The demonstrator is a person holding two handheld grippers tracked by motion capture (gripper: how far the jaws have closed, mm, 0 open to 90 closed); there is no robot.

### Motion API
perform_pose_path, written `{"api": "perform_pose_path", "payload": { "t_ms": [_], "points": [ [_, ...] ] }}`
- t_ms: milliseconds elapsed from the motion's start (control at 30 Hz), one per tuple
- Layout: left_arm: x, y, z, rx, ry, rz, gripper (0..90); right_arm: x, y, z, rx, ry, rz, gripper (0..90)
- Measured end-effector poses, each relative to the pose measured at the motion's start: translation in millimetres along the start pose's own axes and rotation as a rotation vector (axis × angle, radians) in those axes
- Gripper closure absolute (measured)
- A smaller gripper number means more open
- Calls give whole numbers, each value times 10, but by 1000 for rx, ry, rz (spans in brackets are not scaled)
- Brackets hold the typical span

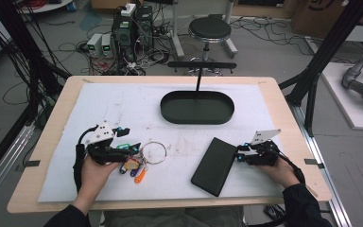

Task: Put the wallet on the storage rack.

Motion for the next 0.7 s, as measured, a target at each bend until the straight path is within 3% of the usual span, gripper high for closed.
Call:
{"api": "perform_pose_path", "payload": {
  "t_ms": [133, 167, 267, 333, 367, 400, 433, 567, 700],
  "points": [
    [12, -8, -17, 1, 5, -3, 297, 1, -18, 36, -1, 16, -4, 605],
    [14, -8, -17, 0, 6, -1, 297, -36, -43, 76, -45, -24, -39, 542],
    [14, -4, -17, -1, 9, 0, 297, -62, -70, 152, -93, -41, -63, 443],
    [14, -2, -15, -3, 9, -1, 297, -23, -91, 288, -185, -76, -36, 375],
    [14, -2, -15, -3, 9, -1, 297, -23, -91, 288, -185, -76, -36, 375],
    [15, -1, -15, -4, 11, 0, 297, 9, -94, 327, -205, -85, -25, 340],
    [16, -1, -16, -5, 13, 0, 297, 40, -104, 377, -243, -63, -27, 329],
    [31, -1, -20, -13, 14, -4, 297, 69, -113, 378, -221, -57, -28, 335],
    [63, -1, -33, -21, 24, -5, 297, 139, -175, 446, -205, -20, -26, 519]
  ]
}}
Point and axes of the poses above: each handheld gripper's, and its own axes: x roughly forward along the jaws, y roughly out of its underside, z roughly to its left, the point moved 2 cm from there along x, roughly forward along the jaws, and after that the axes turned 8 degrees about -z, right-handed, at the moved point
